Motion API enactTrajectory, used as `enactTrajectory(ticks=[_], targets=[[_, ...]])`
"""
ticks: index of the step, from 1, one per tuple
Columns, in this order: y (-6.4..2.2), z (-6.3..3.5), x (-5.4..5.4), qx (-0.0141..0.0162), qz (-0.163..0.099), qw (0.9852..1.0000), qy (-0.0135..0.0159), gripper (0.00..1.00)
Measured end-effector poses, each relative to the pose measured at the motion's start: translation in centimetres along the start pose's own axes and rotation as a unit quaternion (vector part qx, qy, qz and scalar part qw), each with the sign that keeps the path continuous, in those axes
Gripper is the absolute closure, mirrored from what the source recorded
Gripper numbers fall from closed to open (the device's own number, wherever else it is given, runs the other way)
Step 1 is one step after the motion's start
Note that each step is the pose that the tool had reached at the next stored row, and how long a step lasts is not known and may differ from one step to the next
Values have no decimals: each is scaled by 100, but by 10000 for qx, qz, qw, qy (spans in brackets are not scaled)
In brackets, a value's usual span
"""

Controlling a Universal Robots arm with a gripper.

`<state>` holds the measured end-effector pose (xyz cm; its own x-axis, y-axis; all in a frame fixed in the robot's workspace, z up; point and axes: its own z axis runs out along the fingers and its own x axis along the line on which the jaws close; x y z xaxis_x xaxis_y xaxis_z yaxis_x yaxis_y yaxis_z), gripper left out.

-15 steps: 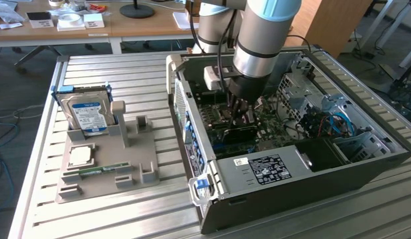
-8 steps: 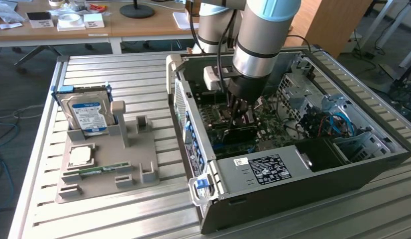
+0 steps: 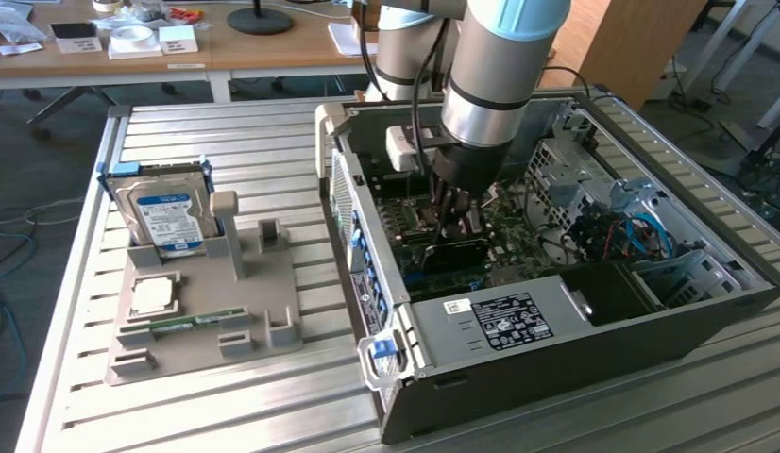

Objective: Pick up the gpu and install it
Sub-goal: 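Press down on the gpu until it lock into place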

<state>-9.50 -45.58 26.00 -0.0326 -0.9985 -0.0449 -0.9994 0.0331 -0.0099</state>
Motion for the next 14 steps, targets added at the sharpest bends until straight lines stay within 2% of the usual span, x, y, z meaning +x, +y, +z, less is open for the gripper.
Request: enactTrajectory(ticks=[14], targets=[[0,1,0,1,0,10000,4,89]])
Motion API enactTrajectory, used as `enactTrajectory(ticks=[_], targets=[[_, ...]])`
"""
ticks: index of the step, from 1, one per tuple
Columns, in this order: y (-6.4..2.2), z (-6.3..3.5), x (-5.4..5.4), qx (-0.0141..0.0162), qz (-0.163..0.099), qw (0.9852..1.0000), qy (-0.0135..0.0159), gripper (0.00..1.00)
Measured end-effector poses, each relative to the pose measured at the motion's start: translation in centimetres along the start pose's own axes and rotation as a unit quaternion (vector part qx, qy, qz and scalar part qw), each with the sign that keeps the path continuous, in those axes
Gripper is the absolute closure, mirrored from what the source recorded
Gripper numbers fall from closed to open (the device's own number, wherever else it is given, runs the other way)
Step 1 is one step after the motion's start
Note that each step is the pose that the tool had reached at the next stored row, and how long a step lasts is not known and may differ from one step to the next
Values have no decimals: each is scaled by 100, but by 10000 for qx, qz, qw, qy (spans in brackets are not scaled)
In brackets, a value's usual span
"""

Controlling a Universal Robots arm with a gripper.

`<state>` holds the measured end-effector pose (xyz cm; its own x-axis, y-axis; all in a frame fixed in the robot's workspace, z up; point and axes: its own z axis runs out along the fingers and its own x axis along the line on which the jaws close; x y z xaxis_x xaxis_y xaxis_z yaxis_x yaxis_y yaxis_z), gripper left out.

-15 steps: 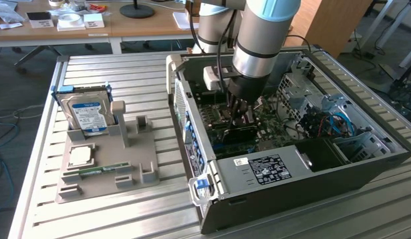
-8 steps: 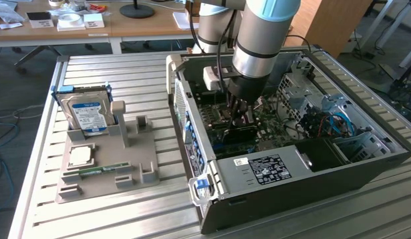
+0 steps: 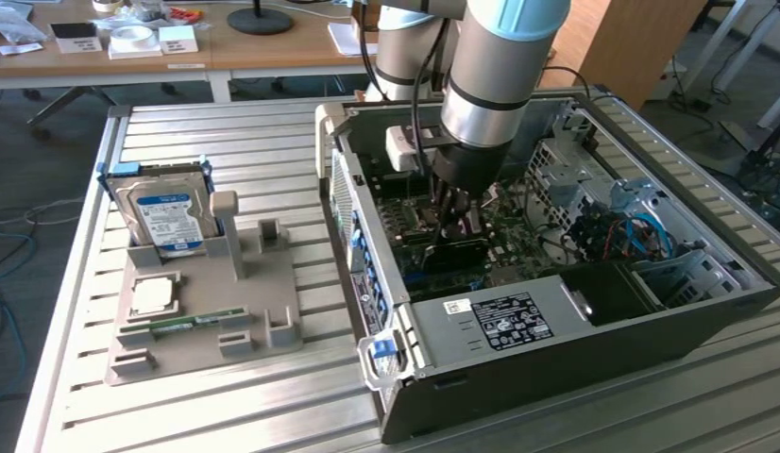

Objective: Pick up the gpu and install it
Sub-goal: 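Press down on the gpu until it lock into place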

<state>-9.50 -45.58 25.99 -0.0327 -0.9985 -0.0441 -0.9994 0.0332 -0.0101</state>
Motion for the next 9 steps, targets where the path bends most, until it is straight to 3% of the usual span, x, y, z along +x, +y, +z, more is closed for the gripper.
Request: enactTrajectory(ticks=[9], targets=[[0,0,0,0,0,10000,0,89]])
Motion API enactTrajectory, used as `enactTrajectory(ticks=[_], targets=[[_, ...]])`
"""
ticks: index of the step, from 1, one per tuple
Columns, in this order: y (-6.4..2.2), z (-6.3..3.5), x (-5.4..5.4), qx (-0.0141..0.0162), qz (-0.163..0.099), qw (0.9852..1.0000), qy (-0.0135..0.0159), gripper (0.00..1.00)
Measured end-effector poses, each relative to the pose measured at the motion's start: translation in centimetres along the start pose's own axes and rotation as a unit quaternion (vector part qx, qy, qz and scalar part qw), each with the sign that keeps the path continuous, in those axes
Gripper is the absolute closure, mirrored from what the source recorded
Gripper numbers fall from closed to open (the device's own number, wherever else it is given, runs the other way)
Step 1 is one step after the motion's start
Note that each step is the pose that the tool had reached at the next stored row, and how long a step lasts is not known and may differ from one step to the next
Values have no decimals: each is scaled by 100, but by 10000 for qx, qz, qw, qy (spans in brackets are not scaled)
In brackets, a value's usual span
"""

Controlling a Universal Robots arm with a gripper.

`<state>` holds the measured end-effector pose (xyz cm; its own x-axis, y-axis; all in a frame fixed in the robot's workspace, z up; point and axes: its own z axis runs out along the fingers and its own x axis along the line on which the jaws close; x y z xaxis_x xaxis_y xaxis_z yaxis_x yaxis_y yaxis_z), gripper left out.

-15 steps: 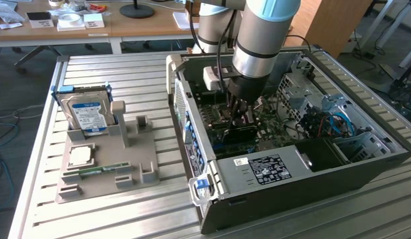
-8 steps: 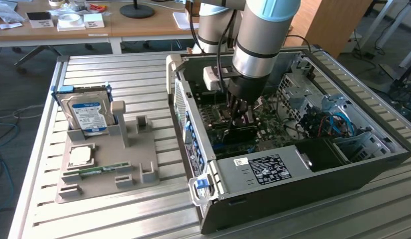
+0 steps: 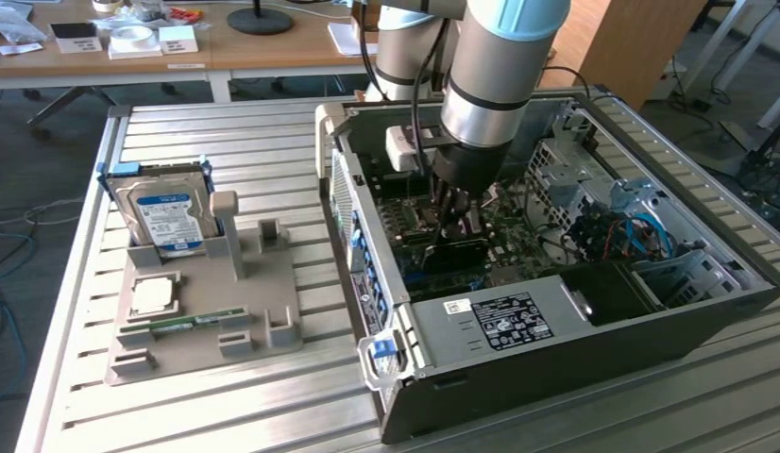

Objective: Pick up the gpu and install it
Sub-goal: 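Press down on the gpu until it lock into place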

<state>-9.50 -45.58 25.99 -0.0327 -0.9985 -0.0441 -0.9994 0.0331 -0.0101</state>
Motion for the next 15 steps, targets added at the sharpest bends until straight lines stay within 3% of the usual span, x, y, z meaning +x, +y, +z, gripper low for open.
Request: enactTrajectory(ticks=[5,9,15], targets=[[0,-18,-2,4,0,10000,11,89],[-1,-72,-3,2,-1,10000,43,89],[-2,-156,-7,2,-1,10000,63,89]])
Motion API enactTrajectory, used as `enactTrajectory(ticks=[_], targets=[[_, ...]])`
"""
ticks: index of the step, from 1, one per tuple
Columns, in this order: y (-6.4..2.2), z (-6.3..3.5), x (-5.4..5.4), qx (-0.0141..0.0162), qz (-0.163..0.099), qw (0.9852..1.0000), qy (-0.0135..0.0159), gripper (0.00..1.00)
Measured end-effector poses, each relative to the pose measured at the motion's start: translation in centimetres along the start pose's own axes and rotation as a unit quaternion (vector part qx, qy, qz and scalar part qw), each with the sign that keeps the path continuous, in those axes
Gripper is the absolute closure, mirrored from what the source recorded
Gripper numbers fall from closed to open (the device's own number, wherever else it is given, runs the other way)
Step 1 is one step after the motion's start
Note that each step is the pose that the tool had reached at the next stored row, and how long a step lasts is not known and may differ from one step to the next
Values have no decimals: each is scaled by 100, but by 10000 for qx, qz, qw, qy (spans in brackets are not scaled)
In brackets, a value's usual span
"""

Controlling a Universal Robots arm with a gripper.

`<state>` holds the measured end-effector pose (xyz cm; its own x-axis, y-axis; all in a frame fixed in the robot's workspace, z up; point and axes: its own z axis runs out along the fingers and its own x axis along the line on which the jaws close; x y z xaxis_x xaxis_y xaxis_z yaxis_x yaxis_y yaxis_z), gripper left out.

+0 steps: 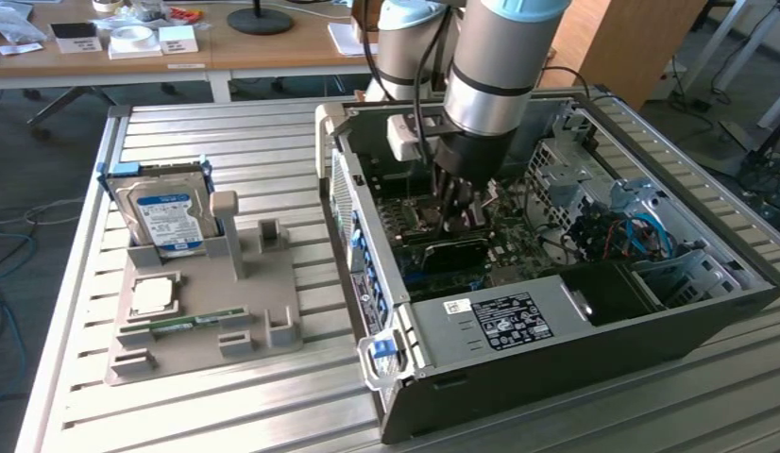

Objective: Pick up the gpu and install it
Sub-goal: 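Press down on the gpu until it lock into place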

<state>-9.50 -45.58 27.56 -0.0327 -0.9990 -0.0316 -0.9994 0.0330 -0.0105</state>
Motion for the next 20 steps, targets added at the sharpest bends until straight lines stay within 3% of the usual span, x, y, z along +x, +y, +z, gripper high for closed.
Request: enactTrajectory(ticks=[14,20], targets=[[-2,-239,-7,2,-1,10000,54,89],[-3,-250,-8,2,-1,10000,56,89]])
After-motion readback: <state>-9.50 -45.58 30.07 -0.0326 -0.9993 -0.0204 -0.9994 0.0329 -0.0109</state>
